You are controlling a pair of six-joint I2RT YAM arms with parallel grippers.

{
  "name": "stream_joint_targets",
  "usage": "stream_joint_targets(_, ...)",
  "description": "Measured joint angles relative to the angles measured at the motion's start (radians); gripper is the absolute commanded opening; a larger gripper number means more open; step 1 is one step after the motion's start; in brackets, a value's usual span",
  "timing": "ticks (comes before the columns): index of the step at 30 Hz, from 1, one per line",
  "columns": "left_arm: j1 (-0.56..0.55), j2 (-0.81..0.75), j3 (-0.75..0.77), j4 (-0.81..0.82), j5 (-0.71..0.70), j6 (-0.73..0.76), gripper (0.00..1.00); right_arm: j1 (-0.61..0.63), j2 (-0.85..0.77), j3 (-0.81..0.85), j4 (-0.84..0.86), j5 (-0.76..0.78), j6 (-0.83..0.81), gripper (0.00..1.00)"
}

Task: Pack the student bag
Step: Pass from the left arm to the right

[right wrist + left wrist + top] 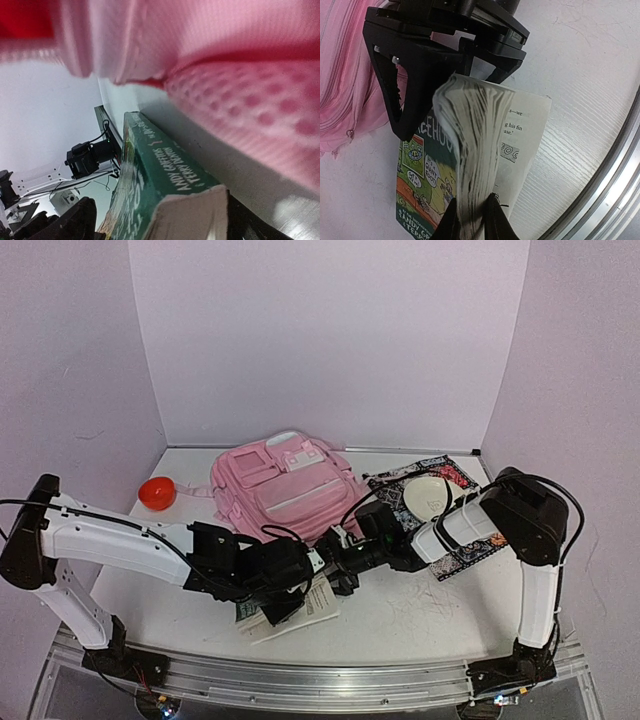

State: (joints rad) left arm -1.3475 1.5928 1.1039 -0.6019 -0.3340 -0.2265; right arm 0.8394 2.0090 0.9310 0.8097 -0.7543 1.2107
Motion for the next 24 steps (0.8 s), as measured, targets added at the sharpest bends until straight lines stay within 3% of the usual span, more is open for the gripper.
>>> stream_joint_targets(7,-0.002,0.015,-0.004,0.009,0.018,0.018,0.07,0.009,-0.003,-0.003,0.005,-0.051,-0.016,0.44)
stream_joint_targets(14,-0.010,0.015,-0.007,0.021,0.032,0.028,0.28,0.010,-0.043,-0.016,0.004,-0.047,-0.034,0.09)
stream_joint_targets(19,-0.010,0.003,-0.007,0.029,0.038,0.027,0.42,0.008,-0.067,-0.017,-0.017,-0.044,-0.045,0.00)
stream_joint_targets(24,-0.005,-0.036,-0.005,0.036,0.041,0.051,0.58,-0.003,-0.122,-0.014,-0.099,-0.042,-0.113,0.00)
